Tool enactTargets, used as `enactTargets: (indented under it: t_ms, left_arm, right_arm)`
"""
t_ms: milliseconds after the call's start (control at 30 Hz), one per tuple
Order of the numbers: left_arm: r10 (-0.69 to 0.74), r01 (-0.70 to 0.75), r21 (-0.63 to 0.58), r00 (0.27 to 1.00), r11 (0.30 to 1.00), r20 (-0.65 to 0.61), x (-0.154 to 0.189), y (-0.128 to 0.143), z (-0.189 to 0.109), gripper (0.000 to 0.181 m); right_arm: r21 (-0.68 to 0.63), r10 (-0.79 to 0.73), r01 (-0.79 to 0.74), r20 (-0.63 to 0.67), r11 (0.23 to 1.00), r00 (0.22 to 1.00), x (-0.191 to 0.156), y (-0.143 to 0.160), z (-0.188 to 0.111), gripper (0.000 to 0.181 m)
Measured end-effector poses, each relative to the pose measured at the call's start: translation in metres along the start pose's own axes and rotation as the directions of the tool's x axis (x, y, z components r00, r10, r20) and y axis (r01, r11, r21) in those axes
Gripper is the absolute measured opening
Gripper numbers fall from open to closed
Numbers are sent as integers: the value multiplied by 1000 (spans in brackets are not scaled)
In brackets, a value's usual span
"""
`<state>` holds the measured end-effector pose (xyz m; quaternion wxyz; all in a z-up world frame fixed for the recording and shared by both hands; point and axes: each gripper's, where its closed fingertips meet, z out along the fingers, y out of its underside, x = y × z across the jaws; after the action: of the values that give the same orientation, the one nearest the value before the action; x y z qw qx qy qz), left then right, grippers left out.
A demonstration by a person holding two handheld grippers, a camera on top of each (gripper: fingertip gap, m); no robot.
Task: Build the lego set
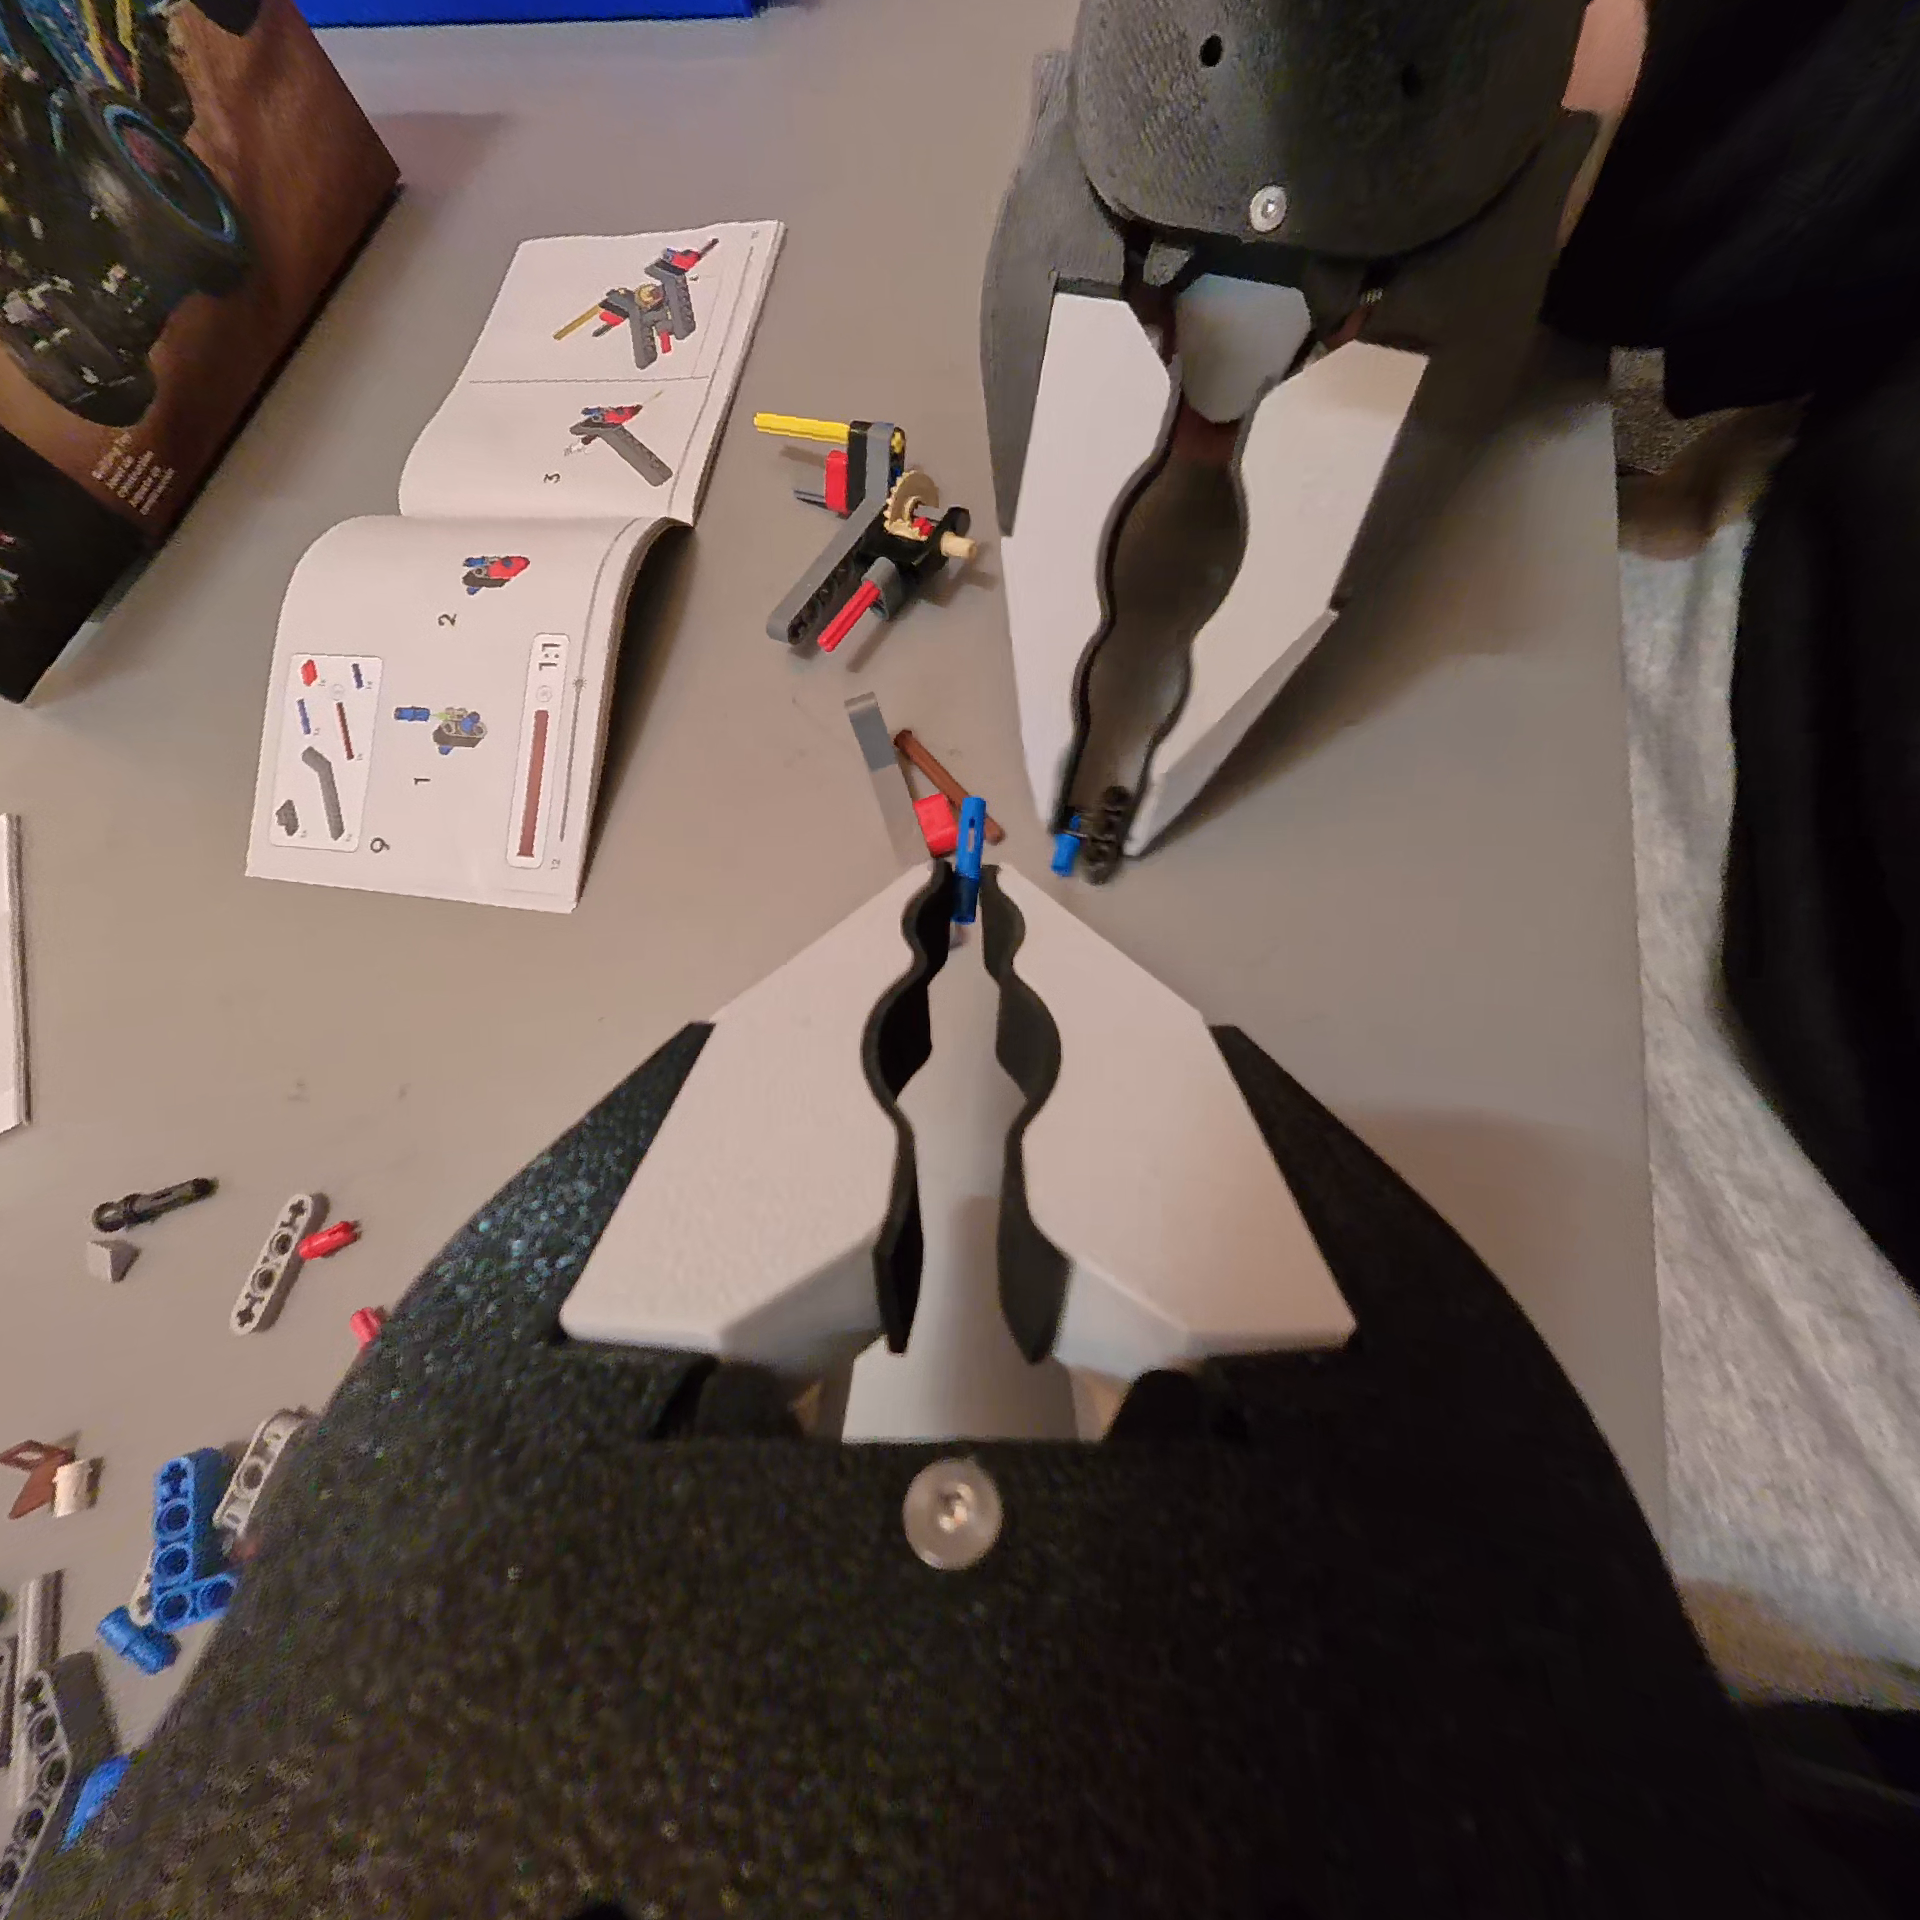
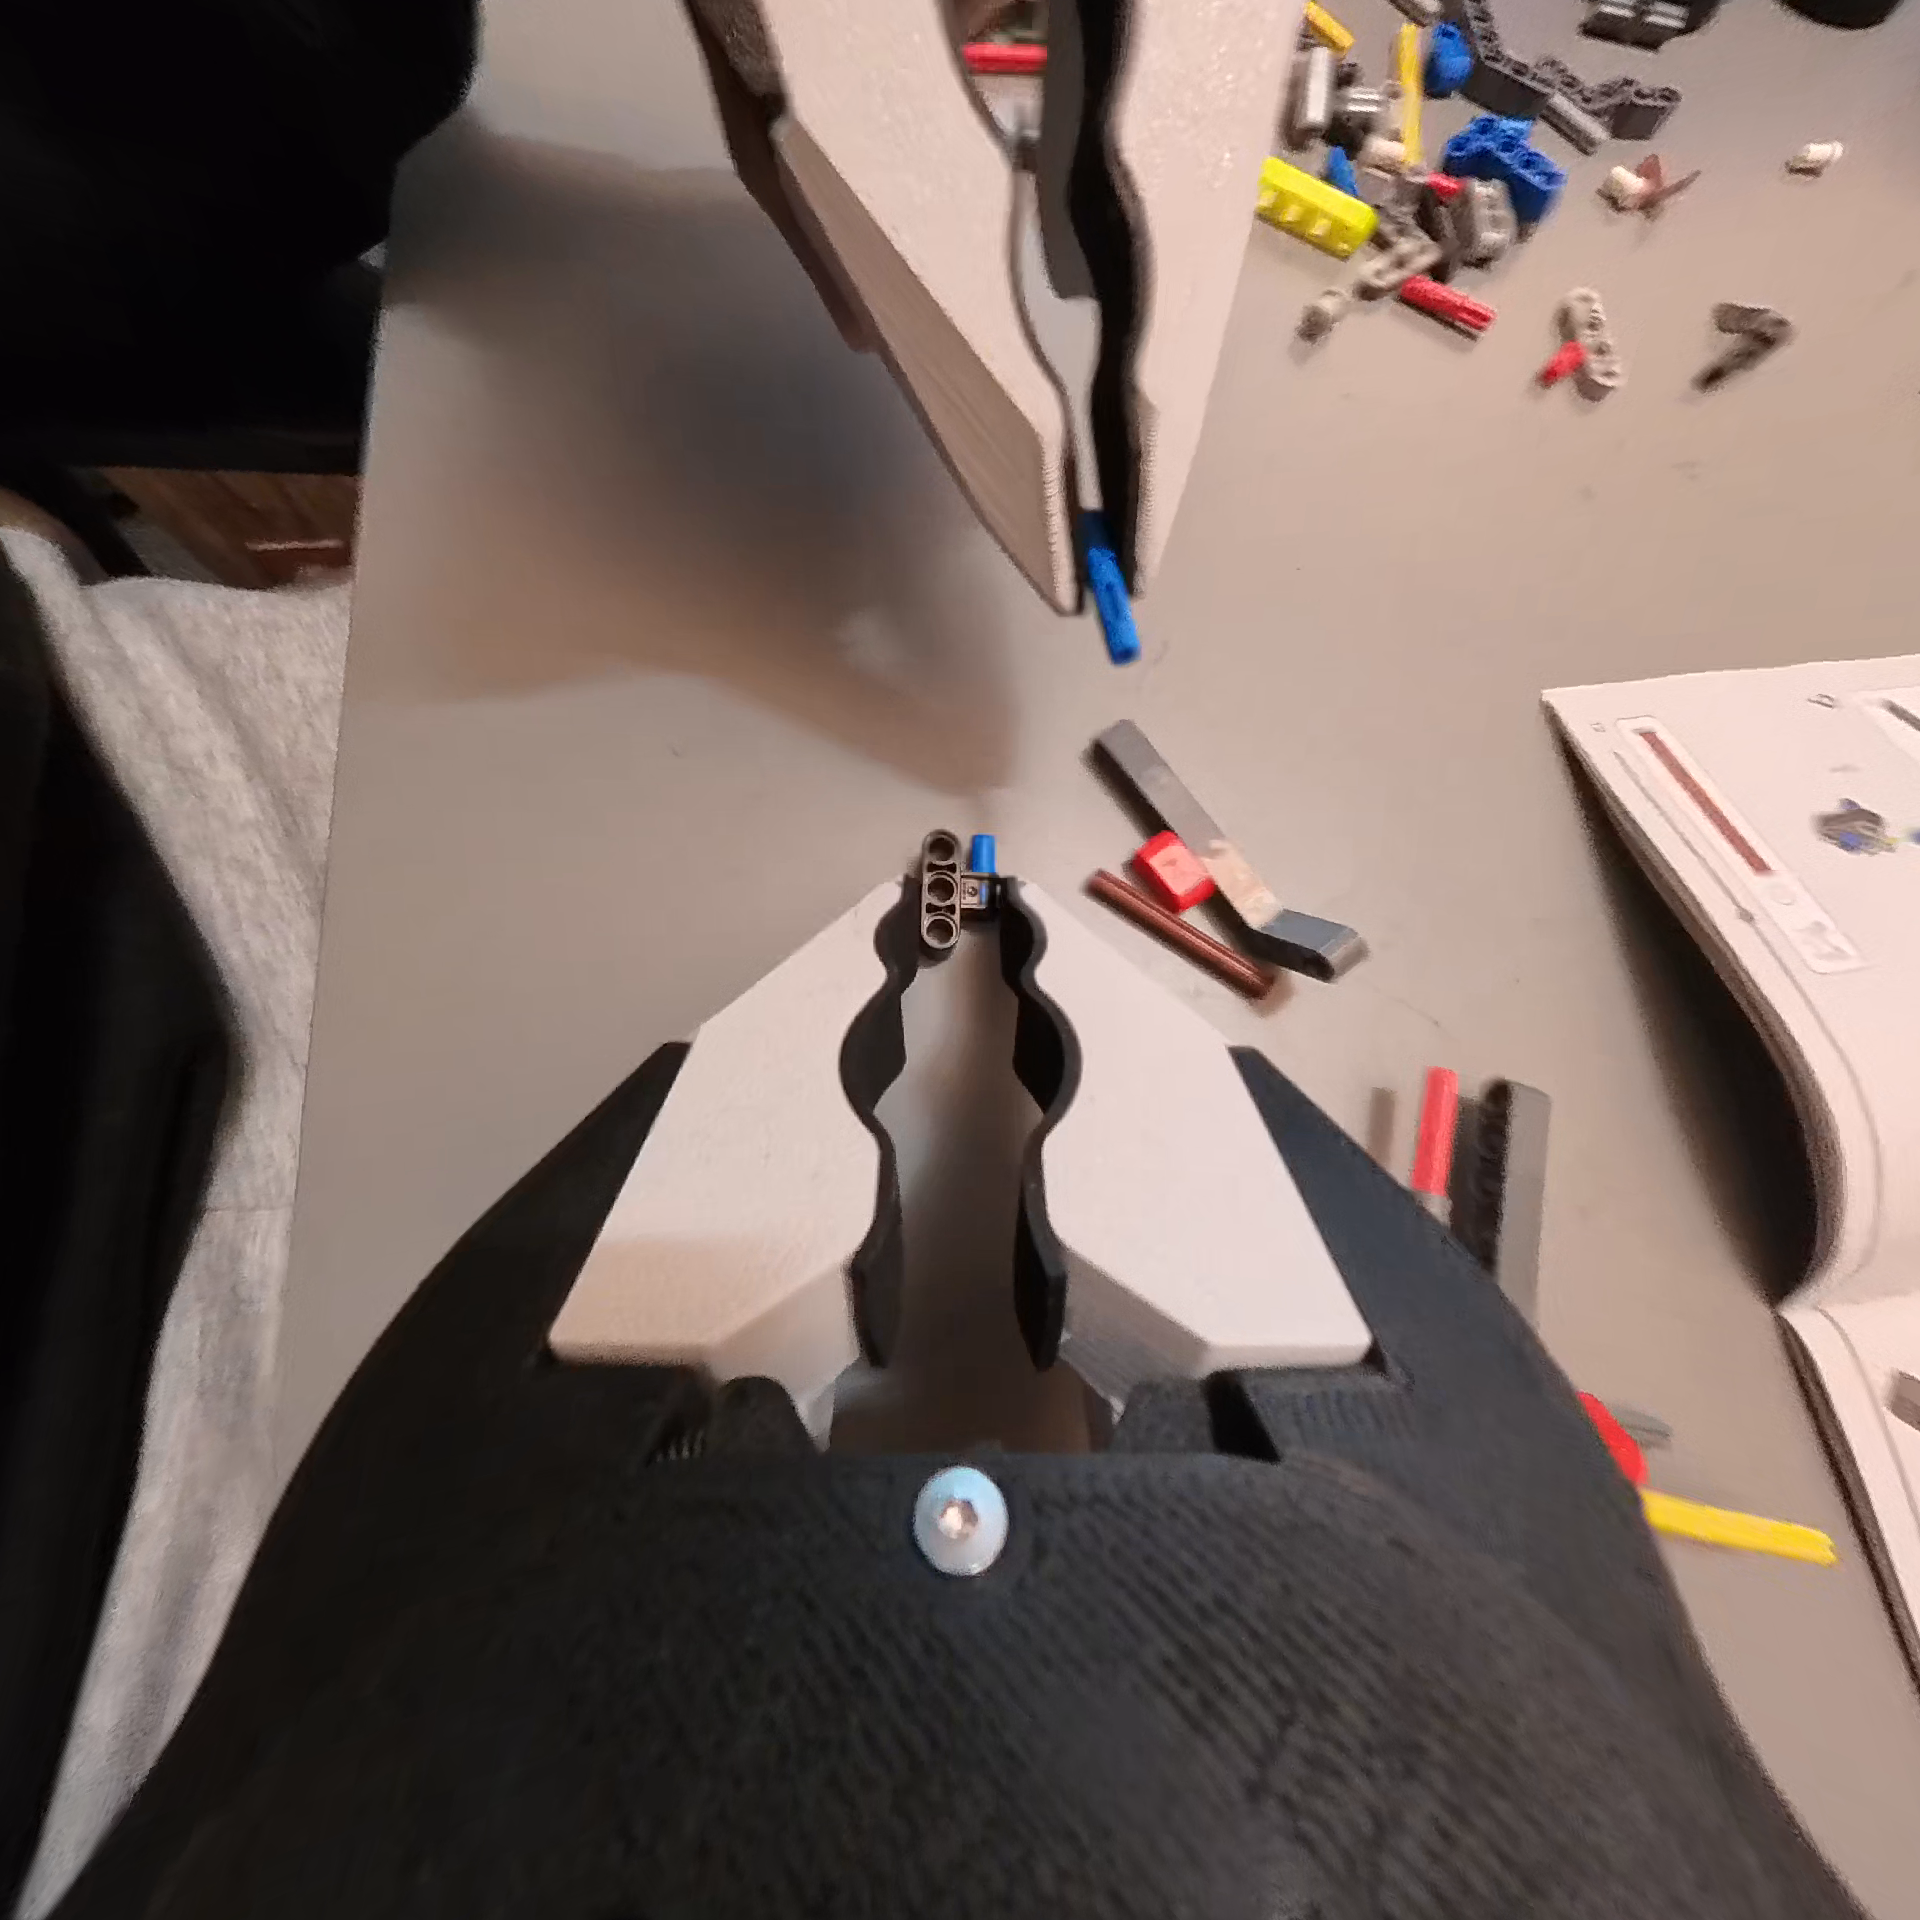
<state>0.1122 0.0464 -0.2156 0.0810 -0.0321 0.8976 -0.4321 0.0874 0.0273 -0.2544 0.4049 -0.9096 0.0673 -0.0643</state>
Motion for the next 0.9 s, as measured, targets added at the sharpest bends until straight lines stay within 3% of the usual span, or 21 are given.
enactTargets:
  t_ms: [33, 67, 133, 200, 300, 367, 467, 600, 900]
  left_arm:
    - [-9, 9, 11, 1000, 1000, 7, -2, -2, -1, 3]
    - [-20, 20, 29, 1000, 999, 13, -3, -5, -4, 3]
    - [-32, 29, 75, 999, 997, 41, -7, -15, -10, 3]
    - [-35, 24, 113, 995, 993, 91, -11, -28, -16, 3]
    - [-18, -10, 164, 986, 986, 168, -13, -50, -25, 3]
    - [-9, -31, 181, 975, 983, 220, -13, -63, -29, 3]
    - [-9, -42, 187, 964, 981, 266, -11, -75, -30, 3]
    - [-29, -26, 173, 952, 985, 305, -13, -78, -26, 3]
    - [-84, 31, 211, 964, 977, 251, -9, -80, -25, 3]
  right_arm:
    - [10, 14, -14, -45, 1000, 999, 9, -1, -2, 14]
    - [57, 43, -39, -72, 998, 997, 16, -6, -6, 13]
    - [268, 157, -148, -10, 952, 988, 21, -33, -22, 14]
    - [503, 267, -293, 124, 813, 956, 28, -62, -47, 13]
    - [692, 332, -446, 303, 567, 893, 42, -78, -80, 13]
    - [718, 365, -540, 406, 439, 838, 49, -79, -89, 14]
    - [718, 342, -626, 531, 306, 776, 51, -84, -98, 13]
    - [704, 308, -635, 557, 318, 771, 44, -88, -95, 13]
    - [702, 309, -629, 549, 334, 777, 42, -88, -92, 14]
